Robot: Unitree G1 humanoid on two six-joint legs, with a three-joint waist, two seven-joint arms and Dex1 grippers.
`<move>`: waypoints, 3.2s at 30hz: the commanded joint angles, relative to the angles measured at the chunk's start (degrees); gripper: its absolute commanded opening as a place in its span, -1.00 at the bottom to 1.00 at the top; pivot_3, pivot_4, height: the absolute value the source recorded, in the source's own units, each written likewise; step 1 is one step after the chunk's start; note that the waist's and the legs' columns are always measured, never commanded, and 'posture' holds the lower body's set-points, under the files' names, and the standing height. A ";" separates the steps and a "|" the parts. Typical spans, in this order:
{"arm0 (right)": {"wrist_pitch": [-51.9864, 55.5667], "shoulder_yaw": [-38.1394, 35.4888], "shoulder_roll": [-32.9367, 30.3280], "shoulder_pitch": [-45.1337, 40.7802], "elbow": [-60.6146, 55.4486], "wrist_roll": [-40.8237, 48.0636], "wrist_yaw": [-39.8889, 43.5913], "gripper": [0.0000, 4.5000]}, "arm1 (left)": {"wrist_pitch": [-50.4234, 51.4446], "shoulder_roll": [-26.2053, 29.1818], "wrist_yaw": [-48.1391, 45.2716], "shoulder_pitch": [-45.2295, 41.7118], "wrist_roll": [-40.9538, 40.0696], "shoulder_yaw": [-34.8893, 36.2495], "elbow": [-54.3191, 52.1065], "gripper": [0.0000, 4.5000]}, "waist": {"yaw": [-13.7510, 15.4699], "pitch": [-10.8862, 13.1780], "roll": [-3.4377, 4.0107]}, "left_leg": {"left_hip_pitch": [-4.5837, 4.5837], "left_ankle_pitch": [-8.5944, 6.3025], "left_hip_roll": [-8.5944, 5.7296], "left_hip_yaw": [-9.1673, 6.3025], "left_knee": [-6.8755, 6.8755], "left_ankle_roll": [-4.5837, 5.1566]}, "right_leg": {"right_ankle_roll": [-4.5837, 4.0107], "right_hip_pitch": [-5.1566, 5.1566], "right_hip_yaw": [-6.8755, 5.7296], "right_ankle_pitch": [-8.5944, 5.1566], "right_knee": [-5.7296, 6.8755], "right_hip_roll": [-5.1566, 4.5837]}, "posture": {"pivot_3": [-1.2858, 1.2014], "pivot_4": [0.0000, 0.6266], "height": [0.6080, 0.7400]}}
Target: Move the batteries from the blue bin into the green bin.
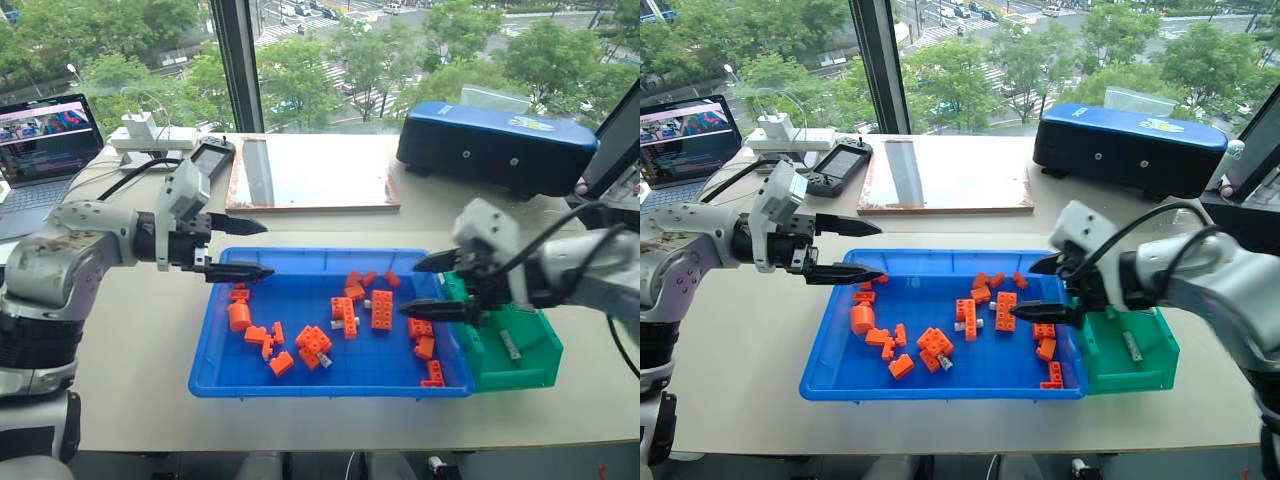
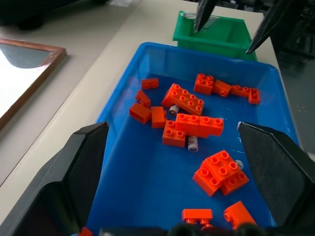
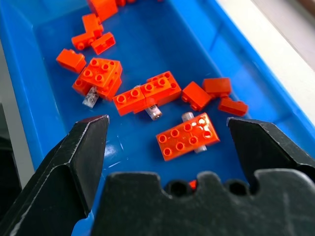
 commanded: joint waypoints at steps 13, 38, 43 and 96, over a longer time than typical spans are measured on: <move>-4.57 7.02 14.66 -7.16 17.74 -16.30 1.41 0.99 | -2.61 3.16 0.98 4.84 1.59 0.78 -6.34 1.00 | -0.14 0.00 0.00 | -0.10 0.01 -0.04 0.03 0.01 0.00 | 0.00 -0.22 0.04 0.00 0.25 0.00 | 0.03 -0.52 0.88; 33.60 -22.13 32.15 -1.37 16.68 38.18 -78.56 0.99 | -10.91 -7.30 0.81 -5.06 7.59 -4.85 5.88 1.00 | -0.10 0.00 -0.01 | -0.09 0.06 -0.07 0.00 0.02 -0.05 | -0.03 -0.31 0.02 0.02 0.80 -0.01 | 0.03 -0.52 0.88; 25.40 -18.68 33.06 0.94 19.10 53.96 -99.07 0.99 | -10.60 -7.71 0.92 -5.25 7.59 -4.59 5.98 1.00 | -0.67 0.00 -0.01 | -0.09 0.06 -0.03 -0.02 0.00 -0.05 | -0.04 -0.30 0.01 0.02 0.84 0.03 | 0.03 -0.52 0.88; 17.49 2.11 8.52 -11.51 12.90 62.74 -78.41 -0.41 | -8.54 -8.39 5.81 -3.29 7.08 -3.87 3.44 1.00 | -0.61 0.01 -0.01 | -0.18 0.06 0.02 0.01 0.01 -0.02 | -0.04 -0.29 0.02 0.02 0.35 0.05 | 0.03 -0.52 0.88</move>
